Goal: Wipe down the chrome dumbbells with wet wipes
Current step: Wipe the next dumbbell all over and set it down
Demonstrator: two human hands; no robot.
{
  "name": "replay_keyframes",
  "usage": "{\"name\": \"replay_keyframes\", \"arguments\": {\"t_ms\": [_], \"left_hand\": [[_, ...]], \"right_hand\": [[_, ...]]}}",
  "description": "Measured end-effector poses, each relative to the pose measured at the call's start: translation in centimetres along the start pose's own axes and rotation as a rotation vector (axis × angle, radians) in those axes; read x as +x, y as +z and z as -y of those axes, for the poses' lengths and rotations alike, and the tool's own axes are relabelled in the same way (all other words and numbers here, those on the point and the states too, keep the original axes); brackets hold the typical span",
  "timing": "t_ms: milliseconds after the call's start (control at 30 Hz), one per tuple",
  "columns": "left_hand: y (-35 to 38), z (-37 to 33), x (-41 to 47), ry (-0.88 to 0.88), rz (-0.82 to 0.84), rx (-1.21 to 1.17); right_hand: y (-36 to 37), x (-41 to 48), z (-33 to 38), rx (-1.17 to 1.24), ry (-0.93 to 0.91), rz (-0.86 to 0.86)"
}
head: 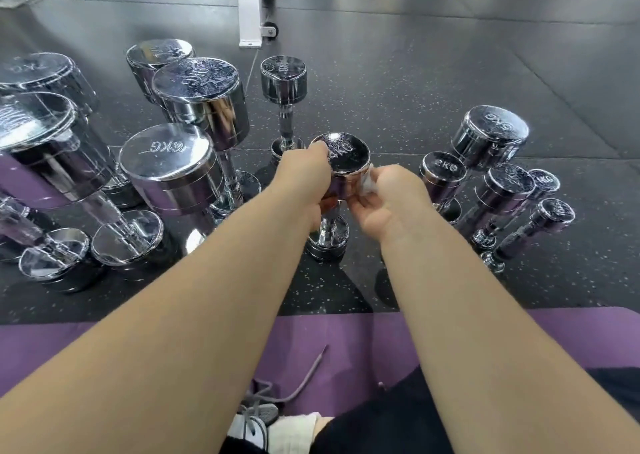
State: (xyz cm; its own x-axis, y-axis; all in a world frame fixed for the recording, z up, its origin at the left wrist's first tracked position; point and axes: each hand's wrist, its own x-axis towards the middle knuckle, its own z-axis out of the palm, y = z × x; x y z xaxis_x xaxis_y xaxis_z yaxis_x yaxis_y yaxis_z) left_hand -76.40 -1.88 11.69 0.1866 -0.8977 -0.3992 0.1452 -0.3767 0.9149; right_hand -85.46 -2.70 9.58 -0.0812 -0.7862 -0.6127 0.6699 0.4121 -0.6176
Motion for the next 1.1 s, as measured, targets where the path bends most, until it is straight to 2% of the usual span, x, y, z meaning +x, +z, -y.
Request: {"name": "replay_keyframes", "arguments": {"t_ms": [233, 300, 400, 467, 533, 600, 700, 833, 967, 1100], "left_hand": [[-2.1, 0.8, 0.5, -0.043, 0.044, 0.040], [-2.6, 1.4, 0.4, -0.053, 0.077, 0.021], [-3.9, 2.5, 0.1, -0.032, 0.232, 0.008], [-5.0, 2.7, -0.1, -0.032, 0.337, -0.097], [-5.1, 2.6, -0.3, -0.035, 0.371, -0.153], [-4.6, 2.7, -0.6, -0.004, 0.277, -0.117], [-3.4, 3.6, -0.9, 0.079, 0.028, -0.091], [-2.0, 5.0, -0.7, 0.089, -0.181, -0.139], [-1.5, 4.0, -0.3, 0.125, -0.302, -0.186], [-1.6, 3.8, 0.4, 0.241, -0.334, -0.143]], "right_hand": [[-0.8, -1.9, -1.3, 0.000, 0.072, 0.024], [-1.0, -1.7, -1.4, -0.065, 0.114, 0.047], [-1.0, -2.3, -2.1, -0.125, 0.169, 0.102], [-1.0, -2.7, -2.2, -0.021, 0.152, 0.123], [-1.2, -2.8, -1.8, 0.044, 0.124, 0.118], [-1.4, -3.0, -1.4, 0.039, 0.119, 0.112], [-1.3, -3.3, -1.4, -0.012, 0.089, 0.108], [-0.9, -3.1, -2.2, -0.095, -0.140, -0.018], [-0.5, -3.0, -2.8, -0.156, -0.360, -0.100], [-0.2, -3.1, -3.0, -0.044, -0.379, -0.048]]}}
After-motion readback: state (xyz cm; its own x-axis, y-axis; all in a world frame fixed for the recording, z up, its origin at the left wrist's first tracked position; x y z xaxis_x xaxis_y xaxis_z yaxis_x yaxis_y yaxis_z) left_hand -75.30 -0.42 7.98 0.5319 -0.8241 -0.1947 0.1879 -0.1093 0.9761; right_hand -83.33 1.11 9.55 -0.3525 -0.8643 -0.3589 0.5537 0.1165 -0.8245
